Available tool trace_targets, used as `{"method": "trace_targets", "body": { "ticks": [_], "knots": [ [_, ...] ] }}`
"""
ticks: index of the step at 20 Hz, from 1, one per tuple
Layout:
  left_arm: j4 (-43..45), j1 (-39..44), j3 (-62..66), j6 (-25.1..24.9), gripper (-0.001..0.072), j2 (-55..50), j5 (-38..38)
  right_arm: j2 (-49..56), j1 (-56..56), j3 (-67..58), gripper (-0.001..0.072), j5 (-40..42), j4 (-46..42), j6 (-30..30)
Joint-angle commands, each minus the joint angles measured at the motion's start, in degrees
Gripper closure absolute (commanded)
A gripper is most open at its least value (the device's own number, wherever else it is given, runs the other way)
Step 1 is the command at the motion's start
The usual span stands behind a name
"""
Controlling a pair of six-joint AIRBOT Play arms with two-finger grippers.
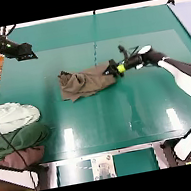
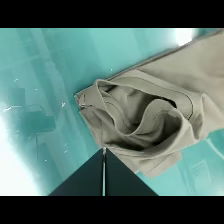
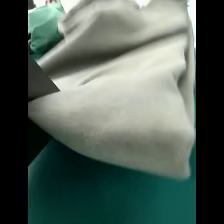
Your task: Fold the shirts.
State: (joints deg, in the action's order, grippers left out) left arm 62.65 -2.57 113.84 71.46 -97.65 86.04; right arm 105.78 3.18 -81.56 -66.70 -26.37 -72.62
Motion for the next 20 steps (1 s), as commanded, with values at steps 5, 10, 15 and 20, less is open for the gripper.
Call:
{"method": "trace_targets", "body": {
  "ticks": [5,10,15,20],
  "knots": [
    [0.0,0.0,0.0,0.0,0.0686,0.0,0.2,-15.2,-15.7,-17.5,0.0694,-7.4,-7.9,-10.8],
    [-0.1,0.0,0.0,0.1,0.0686,0.0,1.0,-21.1,-37.2,-15.1,0.0695,-10.7,-20.1,-16.4],
    [-0.1,0.0,0.0,0.1,0.0686,0.0,1.7,-27.0,-60.7,-1.4,0.0696,-9.4,-30.6,-17.6],
    [-0.1,0.0,0.0,0.1,0.0686,0.0,1.6,-36.7,-82.8,22.6,0.0696,-1.7,-33.3,-16.3]
  ]
}}
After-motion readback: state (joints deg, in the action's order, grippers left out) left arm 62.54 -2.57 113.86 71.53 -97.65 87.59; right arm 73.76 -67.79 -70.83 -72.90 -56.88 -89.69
